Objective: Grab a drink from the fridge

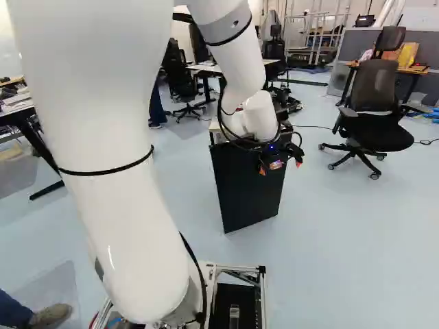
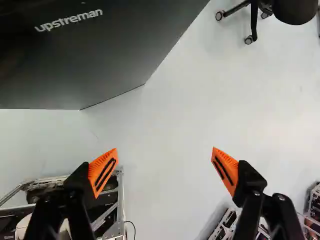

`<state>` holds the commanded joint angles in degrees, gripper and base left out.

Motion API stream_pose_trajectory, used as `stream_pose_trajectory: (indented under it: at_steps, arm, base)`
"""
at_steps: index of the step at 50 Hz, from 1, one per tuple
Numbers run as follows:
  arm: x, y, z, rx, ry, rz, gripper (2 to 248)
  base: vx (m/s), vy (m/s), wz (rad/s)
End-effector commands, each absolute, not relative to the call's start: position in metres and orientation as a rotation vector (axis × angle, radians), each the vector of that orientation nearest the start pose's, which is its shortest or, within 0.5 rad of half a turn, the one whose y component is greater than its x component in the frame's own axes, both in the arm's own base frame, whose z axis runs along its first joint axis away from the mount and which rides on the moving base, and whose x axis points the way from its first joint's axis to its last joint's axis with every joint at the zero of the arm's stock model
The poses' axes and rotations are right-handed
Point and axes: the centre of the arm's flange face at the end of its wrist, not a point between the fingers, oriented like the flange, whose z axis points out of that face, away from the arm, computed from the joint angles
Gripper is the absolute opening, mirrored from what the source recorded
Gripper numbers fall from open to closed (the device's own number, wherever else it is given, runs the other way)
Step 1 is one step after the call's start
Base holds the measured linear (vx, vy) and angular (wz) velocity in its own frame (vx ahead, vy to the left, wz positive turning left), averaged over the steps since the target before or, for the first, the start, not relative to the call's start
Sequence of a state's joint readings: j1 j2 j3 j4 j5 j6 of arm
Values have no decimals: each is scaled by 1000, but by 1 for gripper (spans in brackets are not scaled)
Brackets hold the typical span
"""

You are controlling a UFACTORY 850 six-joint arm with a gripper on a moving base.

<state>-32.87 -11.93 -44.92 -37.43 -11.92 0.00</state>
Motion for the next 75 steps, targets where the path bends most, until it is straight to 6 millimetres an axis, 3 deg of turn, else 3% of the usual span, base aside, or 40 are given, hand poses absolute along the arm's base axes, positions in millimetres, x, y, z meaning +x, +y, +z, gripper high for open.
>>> stream_pose_trajectory:
  at_steps: [36,75]
  arm:
    - [392,-233,388,-3427,-183,-469,247]
    - [420,-219,388,-3414,-274,-493,247]
  base:
    - [0,0,0]
    - [0,0,0]
